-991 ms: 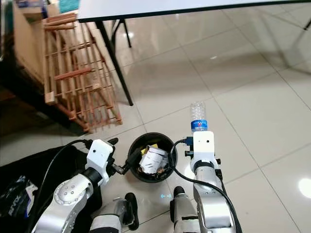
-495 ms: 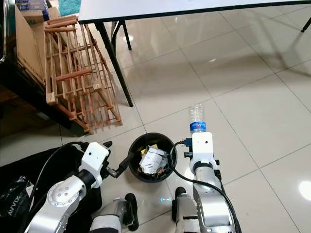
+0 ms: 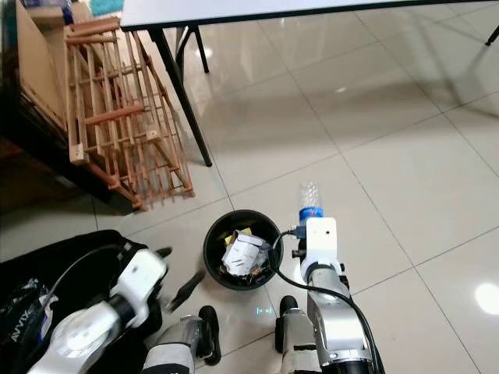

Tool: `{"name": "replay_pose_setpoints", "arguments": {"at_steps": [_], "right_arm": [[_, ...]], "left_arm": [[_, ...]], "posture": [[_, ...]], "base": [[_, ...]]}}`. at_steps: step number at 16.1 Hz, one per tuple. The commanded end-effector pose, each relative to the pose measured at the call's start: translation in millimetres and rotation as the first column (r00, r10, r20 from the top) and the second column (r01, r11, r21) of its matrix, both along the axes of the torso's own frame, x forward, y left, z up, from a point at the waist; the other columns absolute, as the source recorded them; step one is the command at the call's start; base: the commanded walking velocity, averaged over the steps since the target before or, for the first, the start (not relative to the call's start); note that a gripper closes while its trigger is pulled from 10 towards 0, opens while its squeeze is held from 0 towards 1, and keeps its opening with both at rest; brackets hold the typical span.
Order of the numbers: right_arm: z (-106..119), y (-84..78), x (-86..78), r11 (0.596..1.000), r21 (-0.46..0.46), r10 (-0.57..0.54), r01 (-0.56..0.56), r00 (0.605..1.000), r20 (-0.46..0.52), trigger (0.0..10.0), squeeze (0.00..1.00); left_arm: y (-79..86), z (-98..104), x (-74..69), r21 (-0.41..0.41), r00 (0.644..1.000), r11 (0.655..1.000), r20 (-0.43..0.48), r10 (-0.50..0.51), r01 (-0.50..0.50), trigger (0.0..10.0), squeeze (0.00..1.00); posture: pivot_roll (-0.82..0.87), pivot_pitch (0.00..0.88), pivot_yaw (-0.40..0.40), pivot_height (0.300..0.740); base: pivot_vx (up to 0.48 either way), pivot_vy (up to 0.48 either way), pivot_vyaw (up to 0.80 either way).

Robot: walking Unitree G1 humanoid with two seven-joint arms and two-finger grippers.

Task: Picking trash to rubbish bin

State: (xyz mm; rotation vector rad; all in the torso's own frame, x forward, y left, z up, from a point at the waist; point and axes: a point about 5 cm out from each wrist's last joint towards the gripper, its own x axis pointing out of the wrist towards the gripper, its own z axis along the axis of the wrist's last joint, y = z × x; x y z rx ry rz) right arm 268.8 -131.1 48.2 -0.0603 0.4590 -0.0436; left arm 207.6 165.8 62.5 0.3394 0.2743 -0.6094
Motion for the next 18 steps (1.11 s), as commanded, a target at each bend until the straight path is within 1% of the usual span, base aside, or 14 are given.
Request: {"name": "replay_pose_setpoints", "arguments": {"at_steps": [1,2,4,7,8,10,12,13,16,18], "right_arm": [[-12,1.6,-4.5,1.0,0.018,0.018,-0.017,0.999,-0.041,10.0,0.0],[-14,3.1,-4.0,0.999,0.017,0.03,-0.029,0.998,-0.049,10.0,0.0],[-14,5.2,0.1,0.999,0.009,0.047,-0.047,0.998,-0.043,10.0,0.0],[-15,8.9,10.4,0.997,-0.009,0.076,-0.077,0.997,-0.032,10.0,0.0],[-15,9.7,11.6,0.997,-0.012,0.082,-0.082,0.996,-0.032,10.0,0.0],[-19,11.8,16.1,0.995,-0.014,0.095,-0.096,0.995,-0.042,10.0,0.0],[-22,11.1,21.4,0.994,-0.025,0.109,-0.111,0.993,-0.052,10.0,0.0],[-23,10.3,22.5,0.993,-0.032,0.113,-0.115,0.992,-0.059,10.0,0.0],[-25,12.3,27.3,0.99,-0.038,0.13,-0.132,0.989,-0.064,10.0,0.0],[-27,19.3,31.7,0.988,-0.021,0.152,-0.154,0.985,-0.078,10.0,0.0]], "left_arm": [[5.8,-5,-8.4,0.016,0.999,1.0,-0.04,-0.012,0.012,10.0,0.0],[10.9,-5,-11.8,0.031,0.999,0.999,-0.053,-0.008,0.01,10.0,0.0],[17.1,-7,-20.1,0.074,0.996,0.996,-0.078,-0.034,0.04,10.0,0.0],[19.8,-3,-25.7,0.069,0.996,0.997,-0.08,-0.026,0.031,10.0,0.0],[19.7,-2,-26.2,0.065,0.997,0.998,-0.079,-0.021,0.026,10.0,0.0],[17.6,1,-26.0,0.047,0.998,0.999,-0.069,-0.001,0.004,10.0,0.0],[13.2,6,-22.7,-0.009,0.997,0.999,-0.069,0.03,-0.031,10.0,0.0],[11.4,7,-21.8,-0.023,0.997,0.999,-0.074,0.033,-0.035,10.0,0.0],[5.9,6,-24.2,-0.018,0.997,1.0,-0.076,0.016,-0.017,10.0,0.0],[3.5,7,-27.9,-0.025,0.997,1.0,-0.083,0.008,-0.01,10.0,0.0]], "posture": [[0.1,0.44,0.057,0.74],[0.11,0.45,0.059,0.74],[0.12,0.466,0.062,0.74],[0.15,0.484,0.067,0.74],[0.15,0.488,0.068,0.74],[0.16,0.492,0.069,0.74],[0.17,0.495,0.062,0.74],[0.17,0.495,0.062,0.74],[0.17,0.502,0.059,0.74],[0.18,0.512,0.06,0.74]], "base": [[0.0,0.0,0.0],[0.0,0.0,0.0],[0.0,0.0,0.0],[0.0,0.0,0.0],[0.0,0.0,0.0],[0.0,0.0,0.0],[0.0,0.0,0.0],[0.0,0.0,0.0],[0.0,0.0,0.0],[0.0,0.0,0.0]]}}
